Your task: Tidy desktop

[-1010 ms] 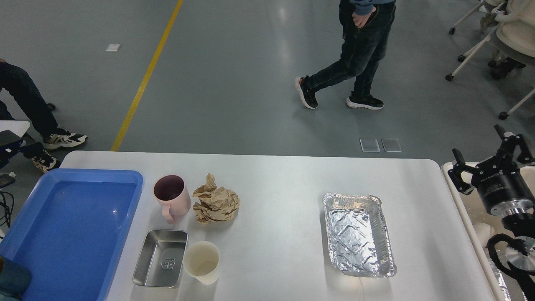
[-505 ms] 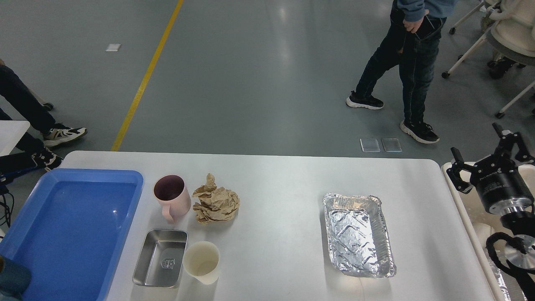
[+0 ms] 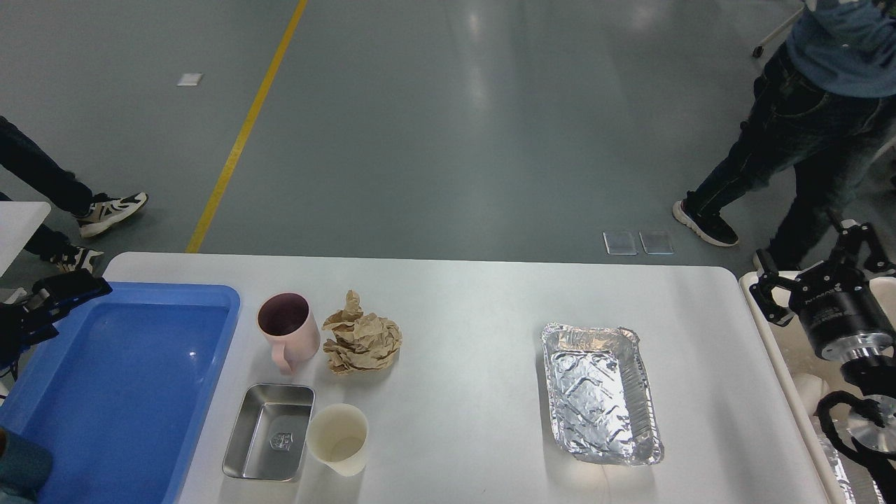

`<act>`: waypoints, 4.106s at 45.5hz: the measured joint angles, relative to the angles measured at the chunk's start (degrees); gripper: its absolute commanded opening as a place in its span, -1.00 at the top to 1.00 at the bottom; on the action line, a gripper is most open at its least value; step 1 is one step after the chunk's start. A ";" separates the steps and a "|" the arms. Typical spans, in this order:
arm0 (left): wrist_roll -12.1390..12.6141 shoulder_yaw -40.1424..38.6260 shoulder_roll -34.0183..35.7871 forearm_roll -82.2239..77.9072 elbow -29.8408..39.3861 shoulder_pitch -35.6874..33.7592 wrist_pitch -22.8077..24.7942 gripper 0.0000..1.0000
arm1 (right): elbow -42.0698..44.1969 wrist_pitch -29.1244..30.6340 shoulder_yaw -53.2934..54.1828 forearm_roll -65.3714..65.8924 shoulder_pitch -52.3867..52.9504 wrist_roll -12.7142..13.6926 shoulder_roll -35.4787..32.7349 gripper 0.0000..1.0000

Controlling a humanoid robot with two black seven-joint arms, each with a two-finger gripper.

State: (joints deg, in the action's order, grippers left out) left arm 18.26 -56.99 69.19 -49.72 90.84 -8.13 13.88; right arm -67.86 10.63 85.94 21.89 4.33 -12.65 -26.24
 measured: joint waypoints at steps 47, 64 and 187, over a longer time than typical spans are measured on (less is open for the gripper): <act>-0.54 34.07 -34.68 -13.84 -31.71 -34.68 1.15 -0.67 | 0.44 0.27 0.64 0.00 -1.34 -0.27 -0.10 -1.00; 0.25 37.60 -36.48 -13.85 -33.90 -34.72 1.20 -0.12 | 0.45 0.28 0.87 0.02 -1.34 -0.32 -0.14 -1.00; -5.50 43.74 -3.41 -6.06 -20.43 -23.80 -3.58 0.90 | 0.40 -0.09 0.04 0.29 -0.87 -0.36 2.90 -1.00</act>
State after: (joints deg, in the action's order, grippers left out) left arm 12.77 -13.26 65.78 -55.78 70.41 -31.92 10.30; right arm -67.46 10.54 85.98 22.17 3.46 -13.01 -23.34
